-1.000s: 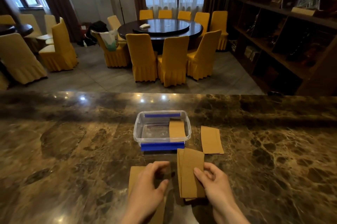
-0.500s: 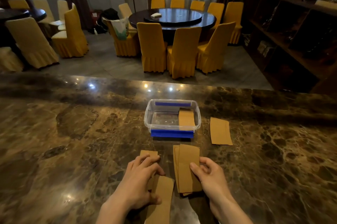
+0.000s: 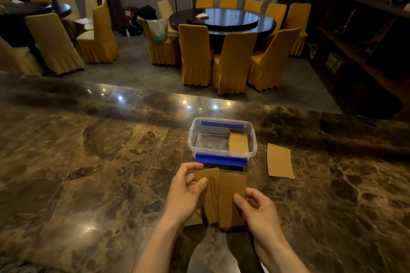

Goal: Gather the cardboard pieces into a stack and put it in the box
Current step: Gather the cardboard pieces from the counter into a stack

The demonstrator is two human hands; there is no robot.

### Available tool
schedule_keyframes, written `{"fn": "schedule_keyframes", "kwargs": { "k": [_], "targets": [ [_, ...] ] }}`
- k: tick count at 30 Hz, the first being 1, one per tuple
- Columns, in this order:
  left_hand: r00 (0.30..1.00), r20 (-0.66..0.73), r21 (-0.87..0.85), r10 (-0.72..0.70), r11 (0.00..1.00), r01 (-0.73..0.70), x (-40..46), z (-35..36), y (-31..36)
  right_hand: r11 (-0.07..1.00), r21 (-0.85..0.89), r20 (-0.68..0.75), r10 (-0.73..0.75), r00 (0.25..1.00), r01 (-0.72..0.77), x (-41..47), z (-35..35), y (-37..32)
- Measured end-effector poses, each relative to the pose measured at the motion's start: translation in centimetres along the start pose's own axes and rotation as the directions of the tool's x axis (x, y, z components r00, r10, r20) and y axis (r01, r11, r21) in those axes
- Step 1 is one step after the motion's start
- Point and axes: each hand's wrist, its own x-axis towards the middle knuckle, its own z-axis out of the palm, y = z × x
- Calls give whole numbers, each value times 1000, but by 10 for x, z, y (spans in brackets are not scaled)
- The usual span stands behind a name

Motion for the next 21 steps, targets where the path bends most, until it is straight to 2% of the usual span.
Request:
{"fn": "schedule_keyframes", "kwargs": {
  "k": [2, 4, 6, 8, 10, 12, 14, 15, 17, 21],
  "targets": [
    [1000, 19, -53, 3, 999, -2, 1, 3, -1, 1000, 0, 7, 3, 1000, -3, 1, 5, 1],
    [999, 38, -22, 11, 1000, -11, 2, 7, -3, 1000, 23, 26, 15, 1000, -16, 2, 9, 3],
    [999, 16, 57, 30, 998, -31, 4, 7, -8, 999, 20, 34, 26, 999, -27, 2, 12, 4],
    [994, -83, 232, 71, 972, -51, 4, 2, -14, 999, 4, 15, 36, 999, -36, 3, 13, 6],
    [975, -177, 533, 131, 846, -17, 3, -6, -21, 999, -5, -20, 42, 999, -42, 4, 14, 8],
    [971, -199, 785, 133, 615, 77, -1, -11, -26, 999, -10, -57, 47, 997, -48, 5, 14, 8],
    [975, -204, 890, 90, 431, 146, -4, -9, -31, 998, -37, -84, 38, 996, -41, 4, 16, 7],
    [976, -199, 911, 85, 383, 152, -4, -7, -32, 998, -50, -90, 32, 995, -37, 4, 17, 6],
    [977, -191, 919, 95, 366, 145, -4, -1, -35, 997, -59, -94, 35, 995, -40, 4, 18, 6],
    [975, -219, 869, 23, 460, 184, 0, 1, -29, 997, -68, -104, 35, 994, -43, 4, 16, 4]
  ]
}}
